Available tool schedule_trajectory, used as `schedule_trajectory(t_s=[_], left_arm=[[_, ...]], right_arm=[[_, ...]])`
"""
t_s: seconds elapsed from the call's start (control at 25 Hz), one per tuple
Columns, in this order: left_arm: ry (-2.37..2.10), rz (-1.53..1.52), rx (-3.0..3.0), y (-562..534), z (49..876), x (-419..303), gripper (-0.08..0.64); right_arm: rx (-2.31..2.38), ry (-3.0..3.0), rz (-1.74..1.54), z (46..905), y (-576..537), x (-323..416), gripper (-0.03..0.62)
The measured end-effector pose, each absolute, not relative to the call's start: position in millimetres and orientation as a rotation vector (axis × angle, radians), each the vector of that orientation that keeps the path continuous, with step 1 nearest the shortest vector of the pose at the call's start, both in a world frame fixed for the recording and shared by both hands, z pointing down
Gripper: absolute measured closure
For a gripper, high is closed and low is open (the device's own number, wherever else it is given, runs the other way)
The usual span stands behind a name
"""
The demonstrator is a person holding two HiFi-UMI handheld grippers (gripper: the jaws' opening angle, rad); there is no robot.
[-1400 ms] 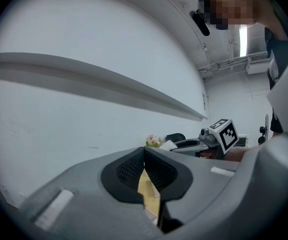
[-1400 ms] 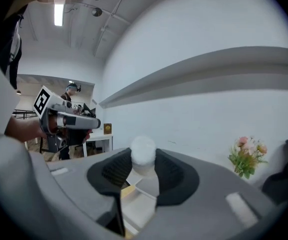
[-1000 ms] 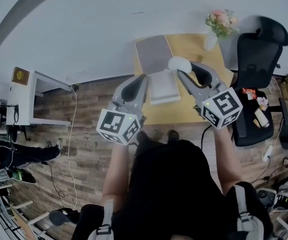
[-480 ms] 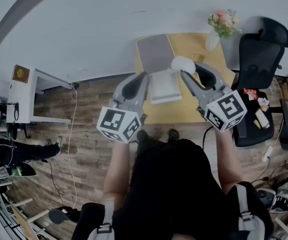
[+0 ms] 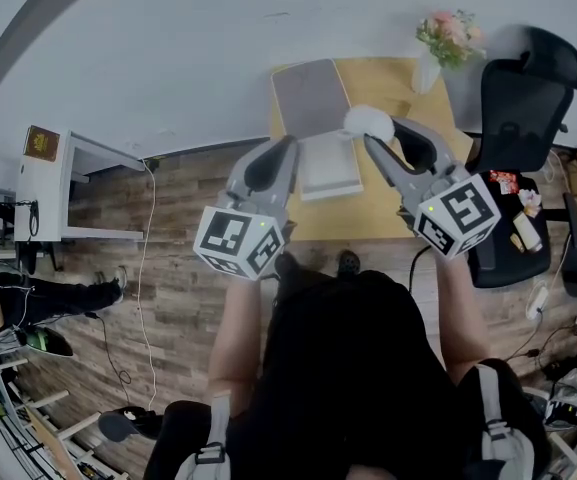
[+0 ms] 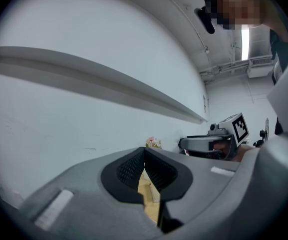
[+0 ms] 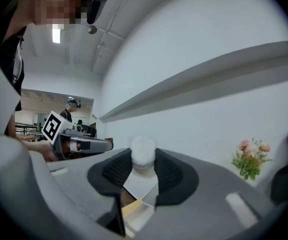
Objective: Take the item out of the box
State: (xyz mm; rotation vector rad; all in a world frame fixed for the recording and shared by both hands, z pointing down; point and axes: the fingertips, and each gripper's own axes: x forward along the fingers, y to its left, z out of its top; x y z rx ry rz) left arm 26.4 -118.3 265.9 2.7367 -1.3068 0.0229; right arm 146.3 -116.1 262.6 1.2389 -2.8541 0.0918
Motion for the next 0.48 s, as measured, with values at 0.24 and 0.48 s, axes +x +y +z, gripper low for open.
schedule_trajectory(t_s=[0.24,0.48], left_arm=[[-1.308,0.034,2.737,-118.0,266.9,28.8,0.551],[-1.313,0.036,2.732,-120.3,269.8,30.0,0.551]], right_arm=[[1.235,-2.847,0.093,265.1,-115.8,148.7,0.449],[1.231,-2.846,0.086,267.5,-116.5,151.7,0.449]])
